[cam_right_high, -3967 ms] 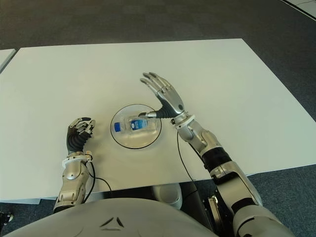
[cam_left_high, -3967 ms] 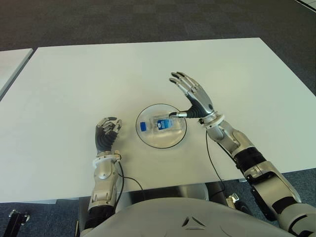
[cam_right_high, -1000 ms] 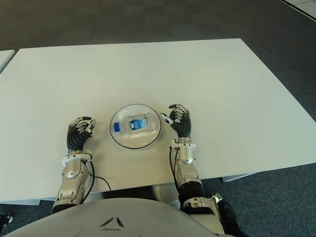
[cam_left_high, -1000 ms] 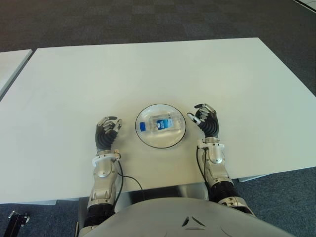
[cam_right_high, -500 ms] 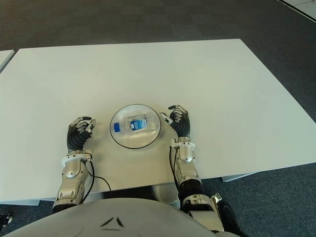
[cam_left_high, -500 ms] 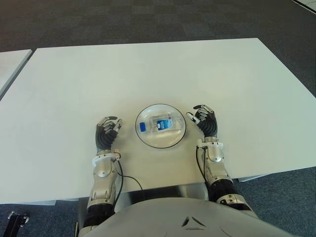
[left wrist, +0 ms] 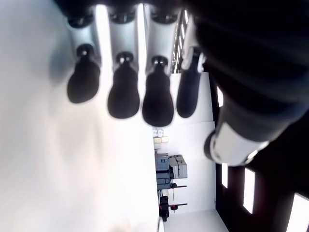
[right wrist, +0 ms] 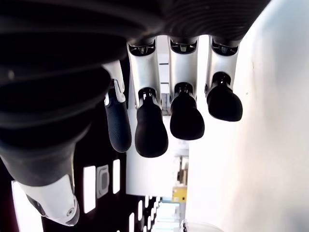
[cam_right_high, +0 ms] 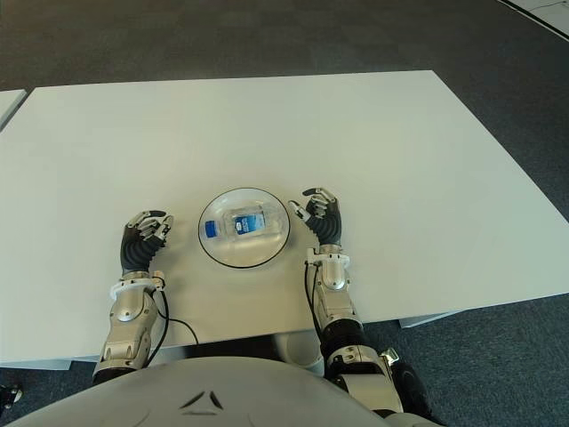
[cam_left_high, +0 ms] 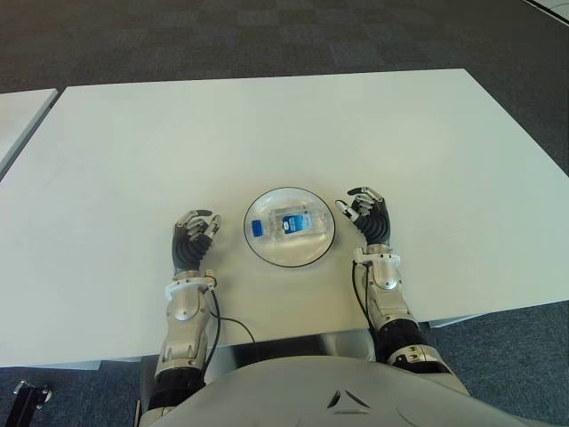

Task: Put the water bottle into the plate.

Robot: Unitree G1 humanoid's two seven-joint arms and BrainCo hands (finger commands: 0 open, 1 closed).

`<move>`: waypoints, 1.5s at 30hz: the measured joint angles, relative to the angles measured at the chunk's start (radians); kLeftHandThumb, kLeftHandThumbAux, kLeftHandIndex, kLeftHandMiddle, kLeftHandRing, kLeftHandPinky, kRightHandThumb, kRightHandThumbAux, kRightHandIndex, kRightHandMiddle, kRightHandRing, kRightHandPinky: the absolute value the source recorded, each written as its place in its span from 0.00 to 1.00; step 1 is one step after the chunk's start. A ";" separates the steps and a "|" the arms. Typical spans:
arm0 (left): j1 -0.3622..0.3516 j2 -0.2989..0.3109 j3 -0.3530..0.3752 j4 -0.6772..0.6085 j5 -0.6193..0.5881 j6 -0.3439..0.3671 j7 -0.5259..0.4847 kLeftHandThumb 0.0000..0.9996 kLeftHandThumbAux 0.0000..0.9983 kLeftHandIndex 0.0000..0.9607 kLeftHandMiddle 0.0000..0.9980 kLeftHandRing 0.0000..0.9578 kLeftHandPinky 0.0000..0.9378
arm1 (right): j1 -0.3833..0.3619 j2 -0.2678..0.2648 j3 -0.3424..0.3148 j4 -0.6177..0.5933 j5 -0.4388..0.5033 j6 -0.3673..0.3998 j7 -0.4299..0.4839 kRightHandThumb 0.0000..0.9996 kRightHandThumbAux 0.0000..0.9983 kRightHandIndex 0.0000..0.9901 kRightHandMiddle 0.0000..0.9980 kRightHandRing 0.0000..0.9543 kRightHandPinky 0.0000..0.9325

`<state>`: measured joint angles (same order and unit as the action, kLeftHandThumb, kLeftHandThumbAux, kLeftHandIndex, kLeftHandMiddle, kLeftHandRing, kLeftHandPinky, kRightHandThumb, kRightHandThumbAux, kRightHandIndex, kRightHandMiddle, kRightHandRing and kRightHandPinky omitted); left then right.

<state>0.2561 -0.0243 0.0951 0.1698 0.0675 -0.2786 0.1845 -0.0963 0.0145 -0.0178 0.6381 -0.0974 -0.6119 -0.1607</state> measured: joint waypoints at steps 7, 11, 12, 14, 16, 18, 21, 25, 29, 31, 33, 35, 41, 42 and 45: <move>0.000 0.000 0.000 0.000 0.000 0.004 0.000 0.70 0.72 0.45 0.73 0.77 0.76 | -0.002 -0.007 0.005 0.010 -0.024 -0.016 -0.019 0.70 0.73 0.44 0.77 0.81 0.84; 0.000 0.000 0.000 -0.001 0.000 0.007 0.000 0.70 0.72 0.45 0.73 0.76 0.76 | -0.005 -0.011 0.014 0.016 -0.045 -0.018 -0.042 0.70 0.73 0.44 0.77 0.81 0.84; 0.000 0.000 -0.001 -0.001 0.000 0.008 0.000 0.70 0.72 0.45 0.73 0.77 0.77 | -0.005 -0.012 0.016 0.017 -0.049 -0.017 -0.045 0.70 0.73 0.44 0.77 0.81 0.84; 0.000 0.000 -0.001 -0.001 0.000 0.008 0.000 0.70 0.72 0.45 0.74 0.77 0.78 | -0.006 -0.014 0.020 0.018 -0.061 -0.015 -0.056 0.70 0.73 0.44 0.77 0.82 0.85; 0.000 0.000 -0.002 -0.002 0.000 0.008 0.000 0.71 0.72 0.45 0.74 0.77 0.78 | -0.006 -0.017 0.027 0.018 -0.071 -0.011 -0.066 0.70 0.73 0.44 0.77 0.82 0.85; 0.000 -0.001 -0.003 -0.003 0.000 0.009 0.000 0.71 0.72 0.45 0.73 0.77 0.77 | -0.006 -0.020 0.033 0.017 -0.080 -0.008 -0.073 0.70 0.73 0.44 0.77 0.82 0.86; 0.000 -0.003 -0.005 -0.006 0.000 0.015 0.000 0.71 0.72 0.45 0.73 0.76 0.77 | -0.007 -0.026 0.040 0.017 -0.092 -0.004 -0.080 0.70 0.73 0.44 0.77 0.82 0.86; 0.001 -0.007 -0.012 -0.012 0.004 0.022 0.000 0.71 0.72 0.45 0.73 0.76 0.78 | -0.007 -0.029 0.045 0.017 -0.100 -0.003 -0.086 0.70 0.73 0.44 0.78 0.82 0.86; 0.004 -0.009 -0.025 -0.015 0.013 0.022 0.000 0.71 0.72 0.45 0.73 0.77 0.79 | -0.008 -0.033 0.053 0.015 -0.106 -0.003 -0.095 0.70 0.73 0.44 0.78 0.83 0.86; 0.004 -0.009 -0.031 -0.015 0.013 0.022 0.000 0.71 0.72 0.45 0.73 0.77 0.79 | -0.008 -0.034 0.057 0.014 -0.110 -0.003 -0.100 0.70 0.73 0.44 0.78 0.83 0.86; 0.005 -0.009 -0.035 -0.016 0.013 0.022 0.000 0.71 0.72 0.45 0.72 0.77 0.79 | -0.008 -0.035 0.060 0.014 -0.113 -0.003 -0.102 0.70 0.73 0.44 0.78 0.83 0.86; 0.005 -0.009 -0.037 -0.017 0.012 0.023 0.000 0.70 0.72 0.45 0.72 0.77 0.79 | -0.007 -0.037 0.061 0.014 -0.113 -0.003 -0.102 0.70 0.73 0.44 0.78 0.83 0.87; 0.008 -0.010 -0.042 -0.019 0.011 0.022 0.000 0.70 0.72 0.45 0.73 0.78 0.81 | -0.004 -0.049 0.063 0.010 -0.112 0.006 -0.099 0.70 0.73 0.44 0.78 0.83 0.86; 0.009 -0.010 -0.043 -0.019 0.011 0.022 0.000 0.70 0.72 0.45 0.73 0.78 0.81 | -0.004 -0.051 0.063 0.009 -0.113 0.009 -0.099 0.70 0.73 0.44 0.78 0.82 0.85; 0.009 -0.011 -0.048 -0.019 0.012 0.022 0.000 0.70 0.72 0.45 0.73 0.78 0.81 | -0.001 -0.057 0.063 0.005 -0.113 0.014 -0.100 0.70 0.73 0.44 0.78 0.82 0.85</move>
<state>0.2651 -0.0357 0.0471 0.1509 0.0792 -0.2571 0.1844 -0.0970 -0.0425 0.0452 0.6433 -0.2104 -0.5980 -0.2606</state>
